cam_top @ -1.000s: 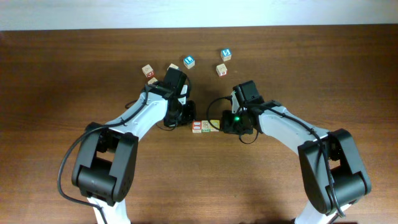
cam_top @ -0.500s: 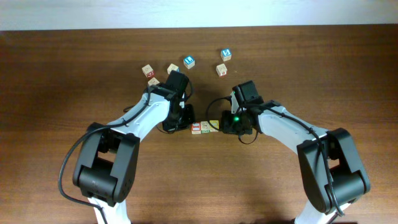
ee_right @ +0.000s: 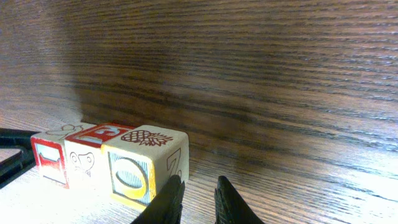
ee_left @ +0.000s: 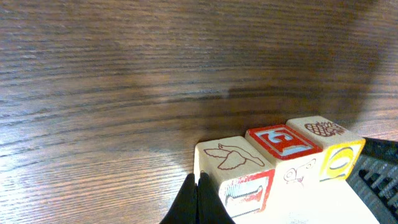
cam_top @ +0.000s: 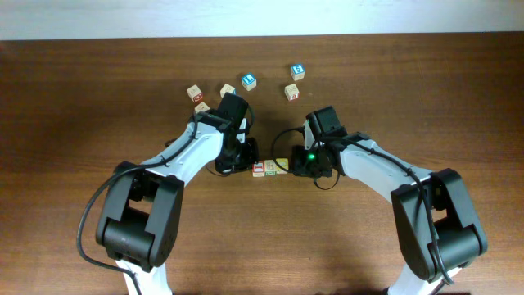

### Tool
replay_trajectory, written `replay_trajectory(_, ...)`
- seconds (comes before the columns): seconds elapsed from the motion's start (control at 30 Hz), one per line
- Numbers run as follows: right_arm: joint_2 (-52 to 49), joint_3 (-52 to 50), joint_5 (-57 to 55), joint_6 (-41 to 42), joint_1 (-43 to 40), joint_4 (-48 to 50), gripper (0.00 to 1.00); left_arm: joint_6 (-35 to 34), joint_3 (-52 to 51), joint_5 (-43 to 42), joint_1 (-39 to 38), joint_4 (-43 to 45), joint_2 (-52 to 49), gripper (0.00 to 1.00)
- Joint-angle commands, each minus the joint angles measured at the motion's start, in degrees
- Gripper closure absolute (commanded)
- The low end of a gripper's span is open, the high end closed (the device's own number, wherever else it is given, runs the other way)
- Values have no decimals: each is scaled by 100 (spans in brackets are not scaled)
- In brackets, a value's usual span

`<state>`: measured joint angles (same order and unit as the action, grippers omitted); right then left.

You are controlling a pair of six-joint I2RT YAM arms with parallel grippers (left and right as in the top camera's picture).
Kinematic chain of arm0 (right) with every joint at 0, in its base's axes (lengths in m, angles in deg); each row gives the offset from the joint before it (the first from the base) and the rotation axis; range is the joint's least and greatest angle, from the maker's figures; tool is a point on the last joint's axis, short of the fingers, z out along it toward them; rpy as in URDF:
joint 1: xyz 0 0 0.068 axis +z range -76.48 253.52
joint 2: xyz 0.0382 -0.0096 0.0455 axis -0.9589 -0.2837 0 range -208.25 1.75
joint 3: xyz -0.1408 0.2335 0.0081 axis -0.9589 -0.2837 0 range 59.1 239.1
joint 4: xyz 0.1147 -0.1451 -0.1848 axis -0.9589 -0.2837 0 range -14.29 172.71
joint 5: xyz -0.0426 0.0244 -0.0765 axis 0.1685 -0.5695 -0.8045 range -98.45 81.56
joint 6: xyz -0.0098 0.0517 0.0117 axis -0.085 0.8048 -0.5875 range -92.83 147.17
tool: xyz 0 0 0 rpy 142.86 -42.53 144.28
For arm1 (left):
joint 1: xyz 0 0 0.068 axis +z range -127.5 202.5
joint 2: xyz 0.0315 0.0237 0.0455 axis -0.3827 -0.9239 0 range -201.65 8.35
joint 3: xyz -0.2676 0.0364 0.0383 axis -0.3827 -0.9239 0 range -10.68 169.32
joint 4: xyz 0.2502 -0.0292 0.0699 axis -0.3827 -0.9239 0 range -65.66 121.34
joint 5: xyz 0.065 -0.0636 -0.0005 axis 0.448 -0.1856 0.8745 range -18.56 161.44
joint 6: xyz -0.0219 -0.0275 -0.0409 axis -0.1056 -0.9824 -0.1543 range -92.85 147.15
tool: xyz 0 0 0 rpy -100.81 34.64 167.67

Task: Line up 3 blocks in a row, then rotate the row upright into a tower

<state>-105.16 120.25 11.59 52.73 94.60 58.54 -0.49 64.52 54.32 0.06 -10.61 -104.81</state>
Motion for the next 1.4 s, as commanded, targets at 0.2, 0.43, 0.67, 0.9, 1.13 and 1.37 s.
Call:
replay_trajectory(0.2, -46, -39, 503, 22, 39, 13, 80, 249, -39, -581, -33, 68, -42, 100)
replay_trajectory(0.43, -46, -39, 531, 24, 42, -245, 80, 249, -39, -439, -35, 293, -42, 100)
replay_trajectory(0.67, -46, -39, 503, -24, 17, -168, 80, 247, -39, -411, -35, 289, -42, 100)
replay_trajectory(0.9, -46, -39, 581, -26, -323, -219, 91, 249, -39, -409, -35, 289, -42, 100)
replay_trajectory(1.13, -46, -42, 654, -284, -387, -188, 96, 249, -39, -411, -35, 284, -42, 100)
replay_trajectory(1.37, -46, -57, 721, -485, -385, -87, 96, 247, -39, -413, -35, 227, -42, 100)
